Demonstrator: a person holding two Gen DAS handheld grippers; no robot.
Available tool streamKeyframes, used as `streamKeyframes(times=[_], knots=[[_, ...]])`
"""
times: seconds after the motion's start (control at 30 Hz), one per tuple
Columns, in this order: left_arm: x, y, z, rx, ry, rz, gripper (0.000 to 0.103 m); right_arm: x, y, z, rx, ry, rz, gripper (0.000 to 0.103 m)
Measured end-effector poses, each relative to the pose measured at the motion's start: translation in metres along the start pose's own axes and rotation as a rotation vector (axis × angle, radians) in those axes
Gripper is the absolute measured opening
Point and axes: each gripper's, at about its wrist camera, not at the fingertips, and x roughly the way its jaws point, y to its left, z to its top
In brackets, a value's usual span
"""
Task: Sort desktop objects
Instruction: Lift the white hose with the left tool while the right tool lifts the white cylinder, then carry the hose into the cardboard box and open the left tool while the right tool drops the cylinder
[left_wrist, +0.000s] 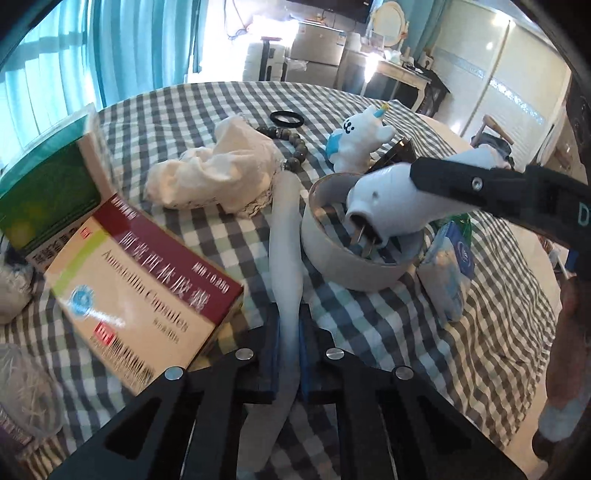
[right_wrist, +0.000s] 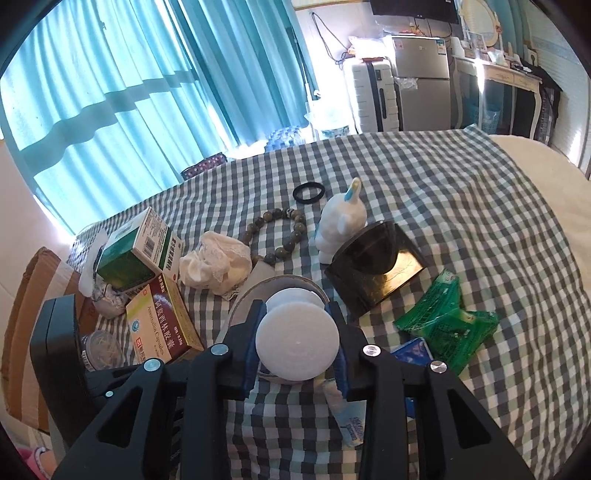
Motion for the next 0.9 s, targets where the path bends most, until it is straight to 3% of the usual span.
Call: streamKeyframes(times=[0.3,0.53,0.67,0.9], knots=[[-0.056,0.005,-0.004,-0.052,-0.072,-0.006,0.008,-0.030,0.002,0.006,0.003,-0.042,0.007,0.032],[-0.100,0.002,-0.004,-0.088,-0.132,0.062,0.008,-0.065,0.009,-0.001,-0.014,-0.061,0.020,0.032],[-0.136,0.003,-0.006,-0.109,-0.175,0.026,0.008,-0.087,0.022,-0.004,-0.051,-0.058,0.015,0.032],[-0.209,0.018,0.021,-0.111,-0.250,0.038,0.008,-0.130,0.067,0.005,-0.105,-0.092,0.054,0.032]])
